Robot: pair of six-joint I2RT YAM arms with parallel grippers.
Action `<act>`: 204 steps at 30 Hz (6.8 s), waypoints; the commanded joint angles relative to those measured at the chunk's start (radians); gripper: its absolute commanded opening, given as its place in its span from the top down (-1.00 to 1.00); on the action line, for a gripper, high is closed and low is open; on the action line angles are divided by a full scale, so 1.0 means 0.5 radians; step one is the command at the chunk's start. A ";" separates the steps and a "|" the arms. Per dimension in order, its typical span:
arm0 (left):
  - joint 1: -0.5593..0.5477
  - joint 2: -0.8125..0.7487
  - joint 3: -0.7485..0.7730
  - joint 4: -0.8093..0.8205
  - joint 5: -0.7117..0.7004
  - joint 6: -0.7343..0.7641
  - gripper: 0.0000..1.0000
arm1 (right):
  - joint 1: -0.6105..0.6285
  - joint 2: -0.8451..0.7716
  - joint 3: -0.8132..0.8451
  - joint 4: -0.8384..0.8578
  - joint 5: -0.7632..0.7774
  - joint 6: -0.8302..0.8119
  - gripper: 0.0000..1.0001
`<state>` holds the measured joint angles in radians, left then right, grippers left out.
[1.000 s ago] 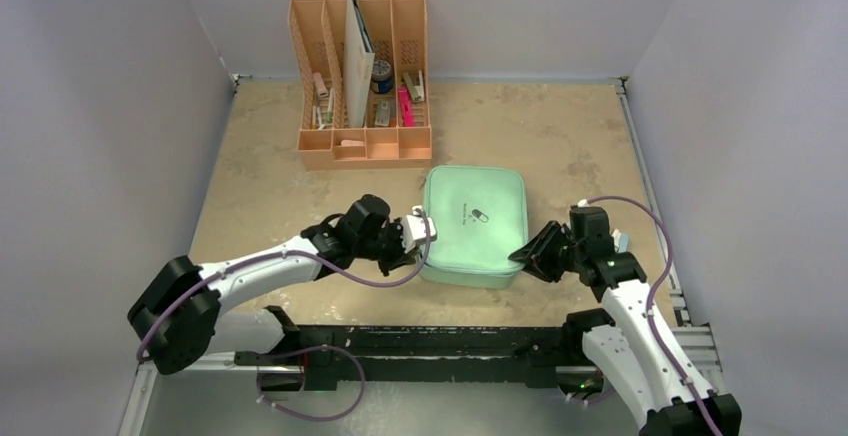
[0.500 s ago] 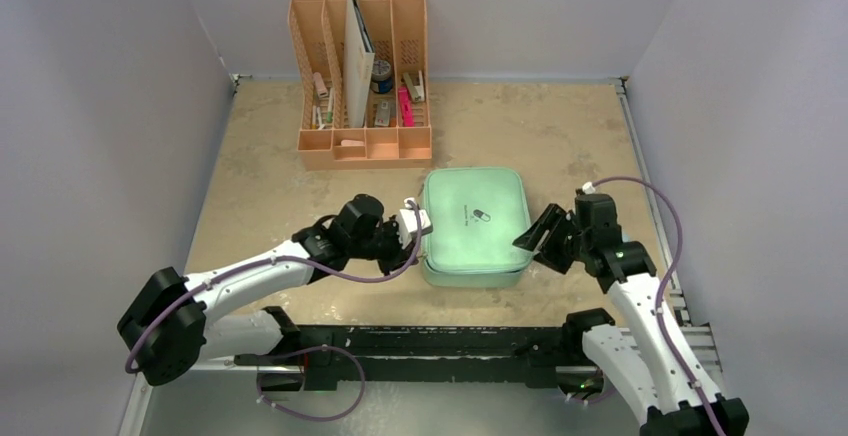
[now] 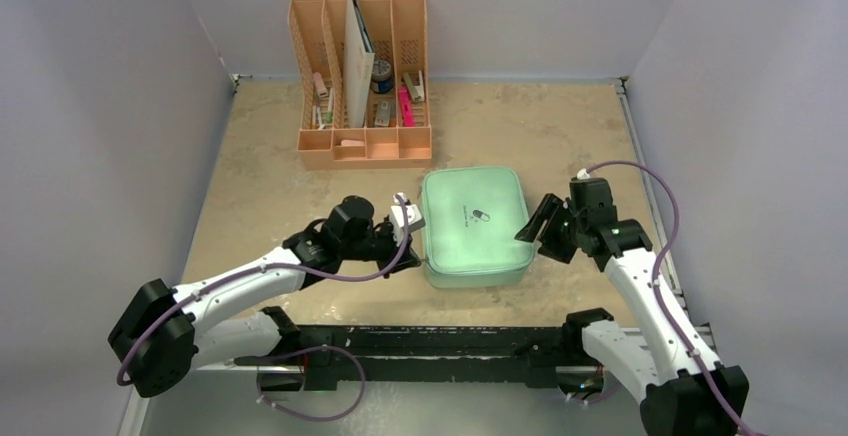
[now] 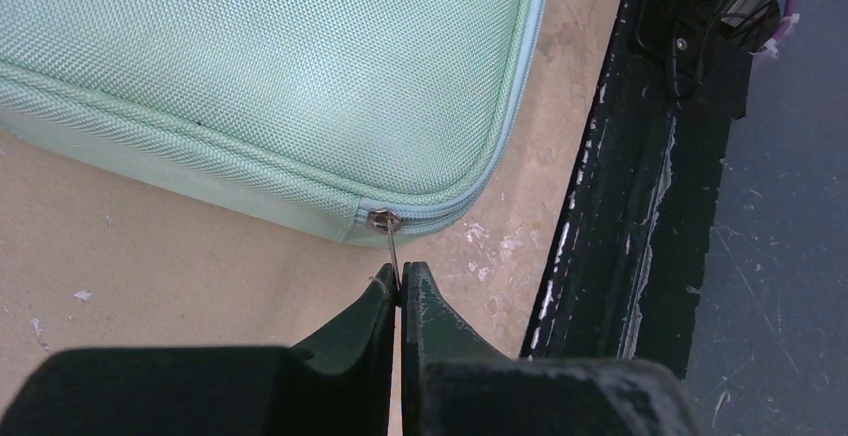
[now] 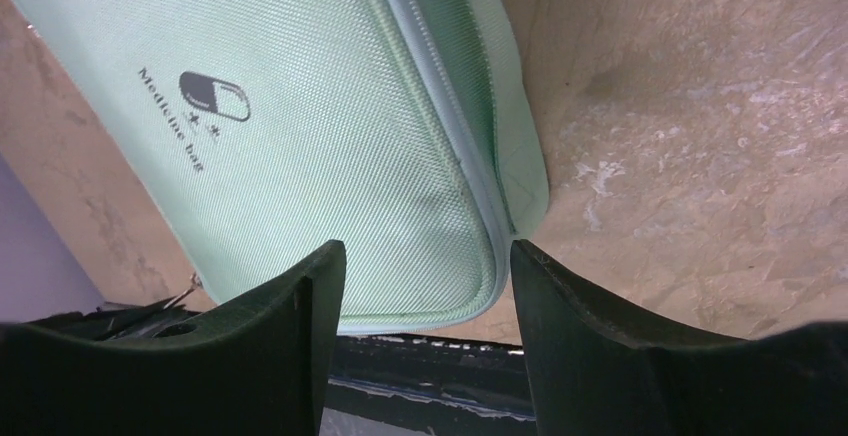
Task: Organize the medicine kit
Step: Adjust the medicine box at the center of the board, then zip the medicine box at the center of the board.
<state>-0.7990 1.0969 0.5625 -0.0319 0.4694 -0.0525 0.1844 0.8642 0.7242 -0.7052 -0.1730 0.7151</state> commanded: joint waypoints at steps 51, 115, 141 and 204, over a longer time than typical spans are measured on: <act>0.355 0.097 0.713 -0.908 -0.976 -0.435 -0.77 | 0.245 1.349 0.565 1.030 -0.790 -0.575 0.00; 0.379 0.160 0.713 -1.265 -0.771 -0.958 -0.47 | 0.751 1.020 0.396 0.999 -0.146 0.281 -0.44; 0.445 0.201 0.939 -1.444 -0.464 -0.896 -0.43 | 1.117 0.663 0.435 0.366 0.308 0.009 -0.24; 0.447 0.178 0.547 -1.338 -0.718 -0.867 -0.29 | 2.098 0.649 0.019 0.333 1.388 0.284 1.00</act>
<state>-0.5793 1.1767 0.8448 -0.6392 0.1688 -0.5125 1.2369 1.2335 0.7620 -0.4362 0.4114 0.8810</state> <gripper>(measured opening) 0.646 0.012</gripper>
